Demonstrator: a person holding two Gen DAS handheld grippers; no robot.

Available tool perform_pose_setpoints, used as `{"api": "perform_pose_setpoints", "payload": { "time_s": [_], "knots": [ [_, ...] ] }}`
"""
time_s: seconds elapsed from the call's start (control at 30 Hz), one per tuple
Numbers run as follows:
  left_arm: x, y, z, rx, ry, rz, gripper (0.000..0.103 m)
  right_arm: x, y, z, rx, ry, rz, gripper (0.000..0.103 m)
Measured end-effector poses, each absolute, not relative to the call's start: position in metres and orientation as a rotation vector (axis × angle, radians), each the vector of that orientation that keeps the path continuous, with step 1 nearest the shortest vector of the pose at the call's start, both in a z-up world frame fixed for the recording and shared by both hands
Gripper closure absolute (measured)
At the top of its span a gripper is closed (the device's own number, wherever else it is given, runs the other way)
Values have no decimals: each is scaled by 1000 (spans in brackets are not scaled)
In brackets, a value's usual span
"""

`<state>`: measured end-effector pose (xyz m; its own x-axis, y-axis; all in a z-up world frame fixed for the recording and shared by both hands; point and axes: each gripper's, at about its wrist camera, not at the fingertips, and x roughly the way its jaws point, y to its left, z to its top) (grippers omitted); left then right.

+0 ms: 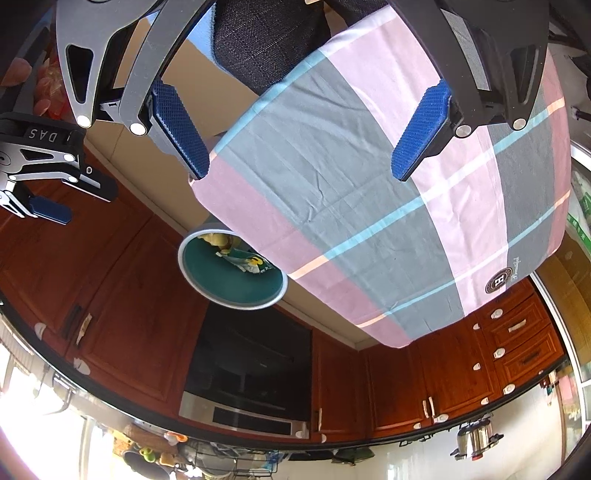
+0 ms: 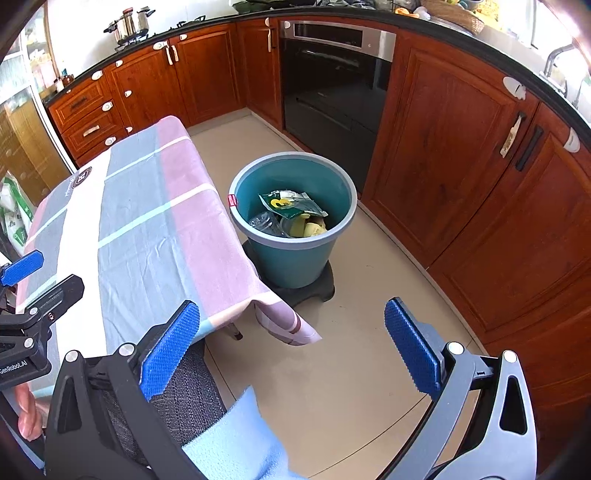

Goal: Collect trash

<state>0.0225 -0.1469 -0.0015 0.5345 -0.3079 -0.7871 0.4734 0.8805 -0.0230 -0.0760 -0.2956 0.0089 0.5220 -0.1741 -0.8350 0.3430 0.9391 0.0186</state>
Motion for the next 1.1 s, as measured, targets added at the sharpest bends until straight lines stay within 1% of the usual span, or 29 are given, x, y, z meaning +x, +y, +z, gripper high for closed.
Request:
{"api": "perform_pose_setpoints", "payload": {
  "time_s": [0.63,1.1],
  "knots": [
    [40,-144,-35,212,950,-434,4,-53,-286,-27,175,1055,-280,7],
    [50,-138,-45,202,974,-413,4,-40,-280,-32,157,1076,-268,7]
  ]
}}
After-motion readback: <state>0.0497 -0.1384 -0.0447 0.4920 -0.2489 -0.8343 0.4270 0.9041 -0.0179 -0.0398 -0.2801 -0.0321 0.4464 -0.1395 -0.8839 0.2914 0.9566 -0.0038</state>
